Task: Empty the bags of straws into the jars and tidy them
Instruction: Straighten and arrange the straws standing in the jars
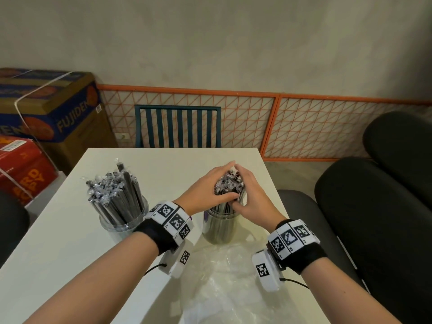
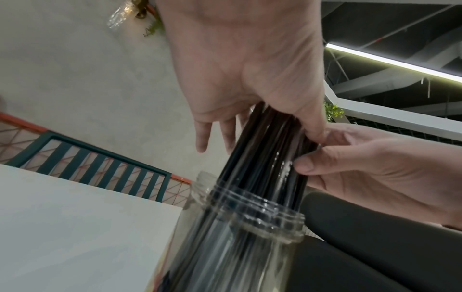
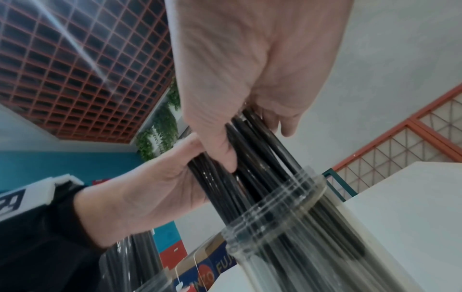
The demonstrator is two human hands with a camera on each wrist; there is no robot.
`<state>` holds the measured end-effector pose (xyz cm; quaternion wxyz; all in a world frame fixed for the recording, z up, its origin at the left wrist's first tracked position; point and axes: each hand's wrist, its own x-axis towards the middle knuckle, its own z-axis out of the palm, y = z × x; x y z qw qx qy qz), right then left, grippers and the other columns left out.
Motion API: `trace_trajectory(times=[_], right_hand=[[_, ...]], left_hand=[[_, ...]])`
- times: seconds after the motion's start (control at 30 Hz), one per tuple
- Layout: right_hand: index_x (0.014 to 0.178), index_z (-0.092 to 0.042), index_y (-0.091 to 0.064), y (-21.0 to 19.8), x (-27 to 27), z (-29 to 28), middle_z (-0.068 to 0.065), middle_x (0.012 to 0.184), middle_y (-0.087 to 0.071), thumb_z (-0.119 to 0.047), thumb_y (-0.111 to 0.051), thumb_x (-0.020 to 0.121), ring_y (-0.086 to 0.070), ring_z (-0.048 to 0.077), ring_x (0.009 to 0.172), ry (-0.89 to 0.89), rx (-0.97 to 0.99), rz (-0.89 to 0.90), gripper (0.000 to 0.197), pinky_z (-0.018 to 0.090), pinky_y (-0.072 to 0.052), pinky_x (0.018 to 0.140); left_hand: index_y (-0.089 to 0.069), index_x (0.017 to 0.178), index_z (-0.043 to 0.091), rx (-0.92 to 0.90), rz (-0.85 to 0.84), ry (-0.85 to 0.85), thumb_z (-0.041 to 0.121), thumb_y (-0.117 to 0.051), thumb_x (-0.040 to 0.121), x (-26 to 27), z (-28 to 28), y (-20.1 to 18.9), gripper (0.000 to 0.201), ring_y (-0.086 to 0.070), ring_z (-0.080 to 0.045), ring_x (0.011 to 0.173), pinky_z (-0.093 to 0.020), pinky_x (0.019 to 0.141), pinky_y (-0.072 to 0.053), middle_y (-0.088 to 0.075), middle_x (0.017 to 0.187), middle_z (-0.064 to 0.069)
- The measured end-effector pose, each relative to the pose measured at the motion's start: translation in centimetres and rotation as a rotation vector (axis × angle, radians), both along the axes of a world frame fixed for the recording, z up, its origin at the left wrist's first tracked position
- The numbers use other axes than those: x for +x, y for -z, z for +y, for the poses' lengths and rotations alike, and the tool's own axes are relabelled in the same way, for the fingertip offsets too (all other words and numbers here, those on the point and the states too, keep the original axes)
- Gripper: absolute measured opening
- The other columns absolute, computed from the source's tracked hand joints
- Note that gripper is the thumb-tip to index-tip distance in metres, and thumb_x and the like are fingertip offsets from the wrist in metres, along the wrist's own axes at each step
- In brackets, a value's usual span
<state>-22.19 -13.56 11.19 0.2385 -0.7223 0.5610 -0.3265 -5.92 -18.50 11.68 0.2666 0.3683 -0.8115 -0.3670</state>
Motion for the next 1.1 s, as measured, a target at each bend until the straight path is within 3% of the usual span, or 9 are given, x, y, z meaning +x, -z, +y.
trace_trajectory(times=[0.13,0.23,0.37,0.47,0.57,0.77,0.9,1.0,1.1], right_hand=[[0.148,-0.025,0.012,0.3,-0.8,0.0,-0.005,0.159,-0.008,-0.02,-0.074,0.077,-0.012,0.009,0.145,0.034,0.129,-0.237,0.111,0.03,-0.018,0.117],[0.147,-0.023,0.019,1.1,-0.8,0.4,-0.005,0.16,-0.003,-0.028,-0.076,0.075,-0.008,0.011,0.146,0.077,0.231,-0.225,0.119,0.027,-0.014,0.115],[0.15,-0.02,0.0,1.7,0.6,0.5,-0.006,0.151,-0.028,-0.023,-0.076,0.075,-0.028,0.01,0.139,0.107,0.206,-0.246,0.107,0.026,-0.025,0.113],[0.147,-0.021,-0.015,1.5,1.7,0.3,-0.005,0.132,-0.048,-0.014,-0.075,0.075,-0.046,0.008,0.119,0.103,0.189,-0.277,0.094,0.03,-0.04,0.104],[0.146,-0.019,-0.017,1.2,1.7,-0.2,-0.001,0.133,-0.049,-0.011,-0.078,0.072,-0.047,0.014,0.123,0.06,0.244,-0.265,0.096,0.033,-0.041,0.104],[0.139,-0.028,-0.023,2.0,1.8,-0.5,-0.004,0.134,-0.051,-0.044,-0.082,0.054,-0.047,0.02,0.127,0.106,0.241,-0.18,0.104,0.053,-0.031,0.11],[0.135,-0.018,-0.033,2.1,1.9,-0.6,0.006,0.127,-0.057,-0.02,-0.072,0.078,-0.054,0.025,0.118,0.256,0.18,-0.253,0.069,0.035,-0.046,0.095],[0.131,-0.015,-0.043,1.5,1.6,-0.4,0.005,0.123,-0.06,-0.019,-0.072,0.079,-0.056,0.018,0.113,0.22,0.17,-0.315,0.06,0.024,-0.045,0.087],[0.127,-0.014,-0.048,0.2,1.5,-0.5,0.002,0.119,-0.061,-0.02,-0.07,0.082,-0.057,0.016,0.111,0.175,0.148,-0.309,0.051,0.023,-0.044,0.088]], left_hand=[[0.002,0.14,0.051,0.215,0.181,-0.062,0.027,-0.079,0.071,0.7,0.5,0.0,0.11,-0.037,-0.005,0.128,-0.026,0.107,-0.032,-0.036,0.139,0.007],[0.005,0.146,0.041,0.279,0.15,-0.047,0.027,-0.079,0.071,1.0,1.0,0.9,0.114,-0.016,-0.001,0.136,-0.025,0.111,-0.019,-0.014,0.156,0.006],[0.002,0.147,0.041,0.417,0.154,0.032,0.032,-0.082,0.065,0.9,0.4,1.3,0.118,-0.026,-0.013,0.141,-0.041,0.116,-0.026,-0.017,0.156,0.005],[0.003,0.149,0.034,0.442,0.116,0.08,0.012,-0.079,0.072,0.2,-0.3,0.6,0.114,-0.037,-0.012,0.133,-0.033,0.113,-0.031,-0.029,0.15,0.001],[0.001,0.148,0.032,0.427,0.096,0.11,0.008,-0.078,0.072,-0.3,-0.9,0.1,0.113,-0.041,-0.012,0.129,-0.028,0.11,-0.033,-0.034,0.14,0.003],[0.005,0.148,0.029,0.431,0.108,0.137,0.006,-0.081,0.068,-0.4,-1.1,0.5,0.12,-0.038,-0.013,0.132,-0.027,0.109,-0.032,-0.032,0.142,0.001],[-0.008,0.148,0.028,0.464,0.14,0.126,0.01,-0.081,0.068,-0.2,-1.1,1.0,0.11,-0.041,-0.013,0.13,-0.025,0.104,-0.036,-0.037,0.14,0.004],[-0.039,0.137,0.016,0.444,0.141,0.058,0.014,-0.078,0.074,0.6,-1.7,1.1,0.074,-0.054,-0.013,0.12,-0.025,0.102,-0.043,-0.056,0.129,0.0],[-0.051,0.126,0.012,0.381,0.141,-0.003,0.014,-0.073,0.078,0.8,-2.0,0.1,0.053,-0.059,0.002,0.103,-0.017,0.093,-0.049,-0.064,0.114,0.006]])
